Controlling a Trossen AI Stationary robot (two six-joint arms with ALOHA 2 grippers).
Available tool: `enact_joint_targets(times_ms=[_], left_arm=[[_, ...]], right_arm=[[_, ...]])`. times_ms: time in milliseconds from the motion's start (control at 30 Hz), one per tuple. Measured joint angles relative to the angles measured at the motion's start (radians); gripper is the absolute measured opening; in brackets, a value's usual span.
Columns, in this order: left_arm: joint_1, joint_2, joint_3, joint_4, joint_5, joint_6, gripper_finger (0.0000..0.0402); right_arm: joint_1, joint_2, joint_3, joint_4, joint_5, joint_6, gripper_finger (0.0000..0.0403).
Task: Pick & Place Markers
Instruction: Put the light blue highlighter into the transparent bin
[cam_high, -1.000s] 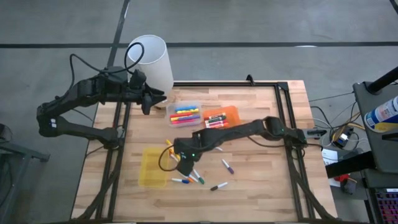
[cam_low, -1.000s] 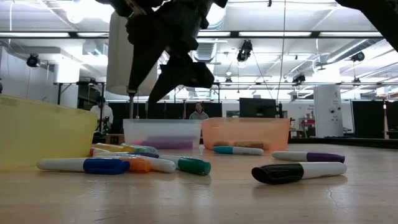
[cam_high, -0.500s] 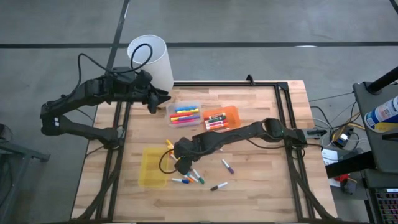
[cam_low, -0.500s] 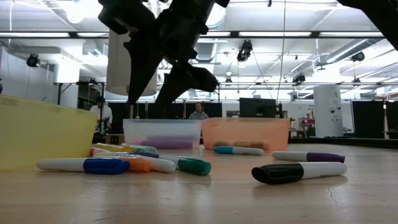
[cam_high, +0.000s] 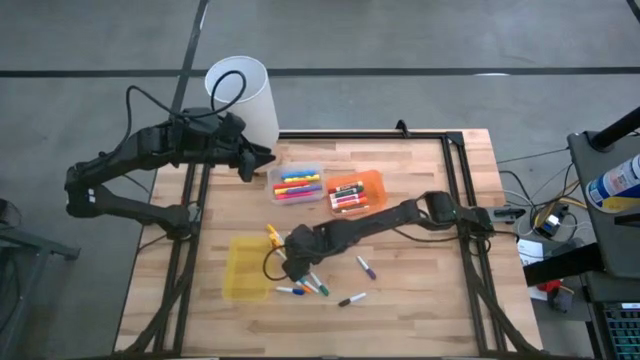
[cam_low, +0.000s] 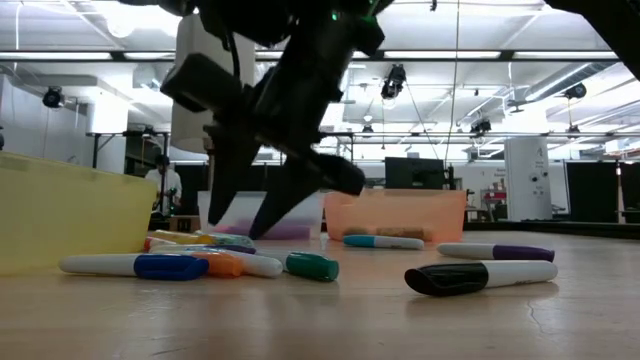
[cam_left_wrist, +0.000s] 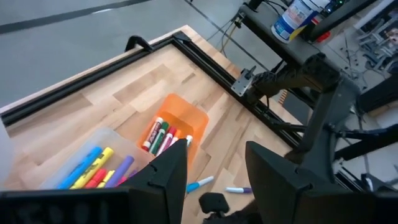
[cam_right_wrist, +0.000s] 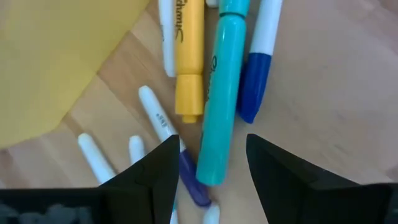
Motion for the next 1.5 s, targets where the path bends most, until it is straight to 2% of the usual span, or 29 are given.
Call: enact_joint_targets(times_ms=[333, 433, 667, 867, 1100, 1267, 1500], left_arm=[[-0.001, 0.0, 0.0, 0.0, 0.077, 0.029, 0.0156], [-0.001, 0.0, 0.0, 0.0, 0.077, 0.029, 0.0156], [-0.001, 0.0, 0.0, -0.001, 0.097, 0.042, 0.0156], [0.0, 0.0, 0.0, -0.003, 0.098, 0.067, 0.0156], [0.0, 0.0, 0.0, -0.031, 0.097, 0.097, 0.0156], [0.0, 0.0, 0.0, -0.035, 0.099, 0.126, 0.0156], [0.0, 0.007, 0.0, -0.031, 0.108, 0.116, 0.0156]], right_arm=[[0.003, -0.004, -0.089, 0.054, 0.023, -0.047, 0.0174], [0.003, -0.004, -0.095, 0.051, 0.048, -0.049, 0.015], [-0.003, -0.003, -0.086, 0.032, 0.057, -0.106, 0.0063], [-0.005, -0.004, -0.076, -0.007, 0.057, -0.14, 0.0056], [-0.002, -0.033, 0.017, -0.086, 0.029, -0.241, 0.0056], [-0.001, -0.067, 0.145, -0.302, 0.043, -0.295, 0.0056], [-0.001, -0.134, 0.28, -0.471, 0.114, -0.297, 0.0056]])
